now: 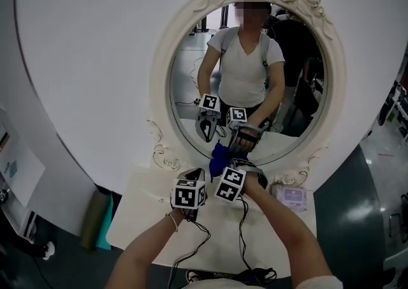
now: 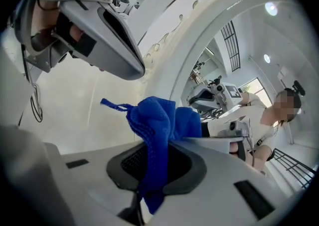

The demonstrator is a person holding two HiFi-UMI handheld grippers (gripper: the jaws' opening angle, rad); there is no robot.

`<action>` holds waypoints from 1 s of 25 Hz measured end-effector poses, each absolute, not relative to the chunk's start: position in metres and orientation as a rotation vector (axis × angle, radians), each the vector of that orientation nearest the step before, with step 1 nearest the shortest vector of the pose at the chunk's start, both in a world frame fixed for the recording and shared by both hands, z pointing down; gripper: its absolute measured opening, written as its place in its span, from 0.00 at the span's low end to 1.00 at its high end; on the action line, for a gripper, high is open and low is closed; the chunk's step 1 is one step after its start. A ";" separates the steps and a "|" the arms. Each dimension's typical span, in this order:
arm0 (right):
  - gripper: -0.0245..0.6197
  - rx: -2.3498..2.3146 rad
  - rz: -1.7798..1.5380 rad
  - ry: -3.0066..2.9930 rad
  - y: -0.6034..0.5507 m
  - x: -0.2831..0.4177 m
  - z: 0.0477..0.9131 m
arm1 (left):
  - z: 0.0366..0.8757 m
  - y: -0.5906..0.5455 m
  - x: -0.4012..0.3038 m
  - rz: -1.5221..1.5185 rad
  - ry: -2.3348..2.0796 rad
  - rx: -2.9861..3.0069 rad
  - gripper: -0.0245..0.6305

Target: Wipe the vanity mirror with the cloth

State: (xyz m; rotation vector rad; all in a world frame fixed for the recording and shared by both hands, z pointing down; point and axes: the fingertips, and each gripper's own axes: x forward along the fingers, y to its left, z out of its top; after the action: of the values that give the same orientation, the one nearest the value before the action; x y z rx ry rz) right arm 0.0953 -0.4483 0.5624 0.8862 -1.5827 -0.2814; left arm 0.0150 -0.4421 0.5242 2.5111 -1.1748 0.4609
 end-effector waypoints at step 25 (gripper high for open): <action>0.14 1.171 -0.901 -1.268 -0.403 0.155 0.099 | 0.152 -0.454 0.091 -0.073 -1.130 2.976 0.04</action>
State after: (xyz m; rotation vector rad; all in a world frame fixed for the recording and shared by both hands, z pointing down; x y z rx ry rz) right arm 0.1547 -0.4026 0.0988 1.1710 -1.2680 -0.9010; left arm 0.0911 -0.4536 0.1520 2.9759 -1.1304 -0.0731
